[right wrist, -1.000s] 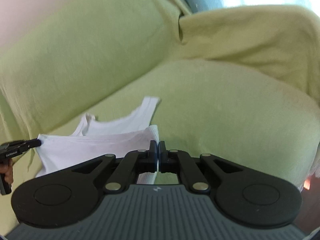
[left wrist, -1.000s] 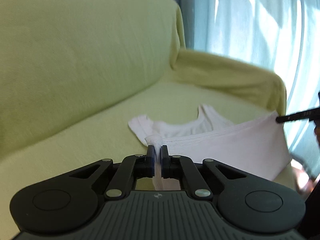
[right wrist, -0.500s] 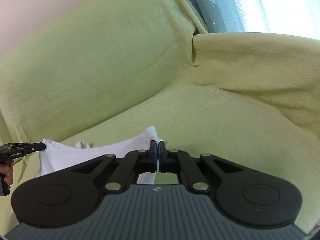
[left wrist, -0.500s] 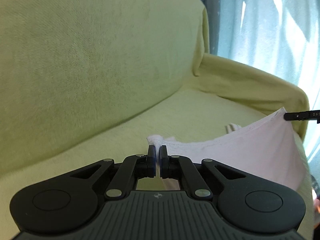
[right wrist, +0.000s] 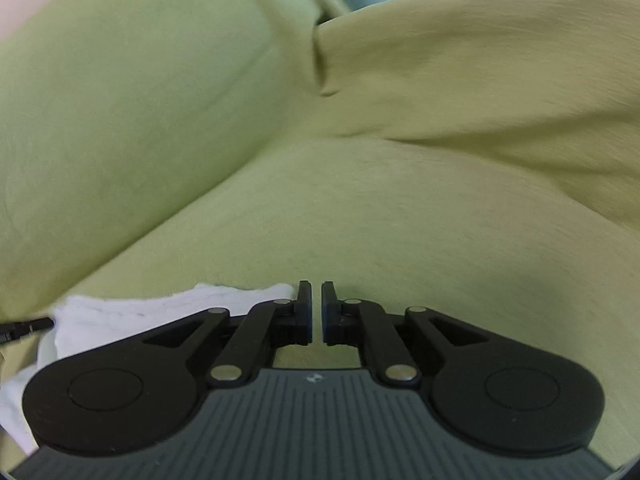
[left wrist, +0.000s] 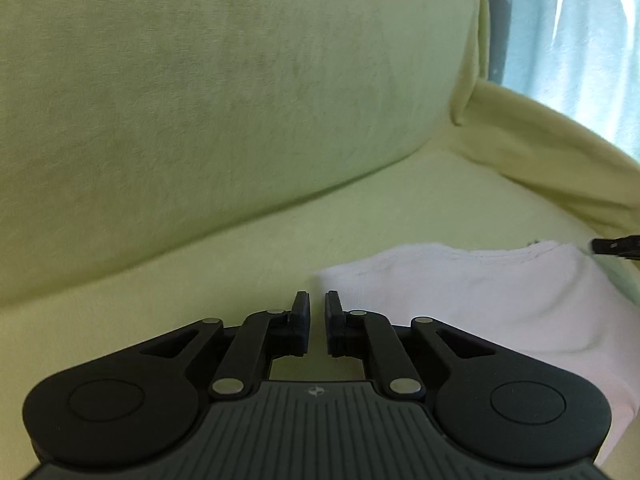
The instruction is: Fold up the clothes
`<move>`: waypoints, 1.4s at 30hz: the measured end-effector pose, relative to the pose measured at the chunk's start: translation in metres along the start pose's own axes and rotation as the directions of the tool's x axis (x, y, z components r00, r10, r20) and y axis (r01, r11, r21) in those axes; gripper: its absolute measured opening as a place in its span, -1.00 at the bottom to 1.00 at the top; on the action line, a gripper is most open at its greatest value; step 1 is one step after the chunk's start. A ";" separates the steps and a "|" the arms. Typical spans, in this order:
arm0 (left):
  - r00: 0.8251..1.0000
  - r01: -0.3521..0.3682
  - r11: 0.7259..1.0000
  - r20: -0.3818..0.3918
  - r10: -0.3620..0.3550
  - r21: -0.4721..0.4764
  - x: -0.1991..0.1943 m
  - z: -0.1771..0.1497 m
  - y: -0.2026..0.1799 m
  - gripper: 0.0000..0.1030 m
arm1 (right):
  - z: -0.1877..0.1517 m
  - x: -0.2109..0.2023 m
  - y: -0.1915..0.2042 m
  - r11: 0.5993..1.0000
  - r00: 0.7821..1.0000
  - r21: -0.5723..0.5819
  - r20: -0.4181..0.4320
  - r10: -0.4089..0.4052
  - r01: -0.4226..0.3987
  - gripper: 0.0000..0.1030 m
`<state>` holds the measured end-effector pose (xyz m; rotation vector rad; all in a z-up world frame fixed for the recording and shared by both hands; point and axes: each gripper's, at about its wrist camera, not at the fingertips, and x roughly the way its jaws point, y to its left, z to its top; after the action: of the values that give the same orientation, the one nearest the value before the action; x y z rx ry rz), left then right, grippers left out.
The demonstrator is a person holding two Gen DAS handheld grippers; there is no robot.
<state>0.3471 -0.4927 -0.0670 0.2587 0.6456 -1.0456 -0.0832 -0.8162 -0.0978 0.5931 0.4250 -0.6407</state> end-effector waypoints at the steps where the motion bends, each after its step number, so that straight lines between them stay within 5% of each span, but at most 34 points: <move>1: 1.000 -0.007 1.000 0.001 0.007 0.014 -0.008 -0.003 -0.002 -0.55 | -0.003 -0.012 0.005 1.000 1.000 -0.021 -0.002 0.000 0.000 -0.89; 5: 1.000 -0.013 0.996 0.015 0.011 0.091 -0.057 -0.022 -0.018 -0.33 | -0.028 -0.061 0.044 0.988 0.994 -0.126 -0.066 0.082 -0.090 -0.73; 7: 0.999 0.050 0.996 0.017 -0.052 0.069 -0.087 -0.034 -0.025 -0.11 | -0.043 -0.083 0.044 0.976 0.982 -0.146 -0.121 0.142 -0.159 -0.27; 11: 0.985 0.173 0.982 0.006 -0.174 0.069 -0.130 -0.064 -0.044 0.00 | -0.073 -0.111 0.047 0.967 0.963 -0.132 -0.188 0.194 -0.220 -0.28; 14: 0.980 0.198 0.979 -0.009 -0.197 0.050 -0.133 -0.077 -0.055 -0.01 | -0.084 -0.110 0.044 0.977 0.966 -0.079 -0.187 0.180 -0.197 -0.28; 17: 0.978 0.209 0.978 -0.010 -0.209 0.004 -0.123 -0.080 -0.059 -0.20 | -0.086 -0.096 0.037 0.980 0.964 0.019 -0.181 0.197 -0.196 -0.30; 18: 0.977 0.214 0.977 -0.014 -0.214 -0.001 -0.120 -0.080 -0.061 -0.82 | -0.087 -0.091 0.034 0.979 0.963 0.056 -0.179 0.201 -0.194 -0.37; 19: 0.977 0.211 0.977 -0.017 -0.211 -0.001 -0.115 -0.079 -0.063 -0.95 | -0.088 -0.088 0.032 0.978 0.964 0.083 -0.176 0.201 -0.189 -0.76; 20: 0.978 0.209 0.978 -0.015 -0.209 -0.004 -0.113 -0.078 -0.064 -0.95 | -0.088 -0.086 0.030 0.980 0.966 0.096 -0.174 0.191 -0.176 -0.87; 27: 0.985 0.168 0.985 -0.041 -0.170 -0.043 -0.127 -0.101 -0.044 -0.93 | -0.087 -0.097 0.013 0.990 0.978 0.099 -0.176 0.114 -0.098 -0.89; 32: 0.995 0.092 0.994 -0.051 -0.089 0.053 -0.144 -0.103 -0.057 -0.73 | -0.084 -0.114 0.027 0.997 0.982 -0.007 -0.174 0.071 -0.073 -0.57; 34: 0.999 0.017 0.985 -0.032 -0.012 0.170 -0.155 -0.102 -0.070 -0.38 | -0.085 -0.124 0.042 0.988 0.984 -0.140 -0.171 0.041 -0.066 -0.39; 37: 0.998 -0.061 0.896 0.027 0.055 0.440 -0.174 -0.107 -0.101 -0.28 | -0.096 -0.139 0.072 0.891 0.990 -0.452 -0.141 -0.025 -0.042 -0.37; 40: 0.997 -0.083 0.692 0.065 0.052 0.718 -0.176 -0.121 -0.137 -0.21 | -0.115 -0.140 0.097 0.725 0.989 -0.687 -0.133 -0.061 -0.048 -0.37; 42: 0.996 -0.084 0.568 0.065 0.053 0.819 -0.167 -0.128 -0.151 -0.21 | -0.123 -0.139 0.108 0.628 0.991 -0.777 -0.112 -0.078 -0.038 -0.37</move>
<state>0.1120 -0.3843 -0.0513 1.0885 0.0506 -1.2184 -0.1355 -0.6095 -0.0754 -0.2202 0.7846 -0.3711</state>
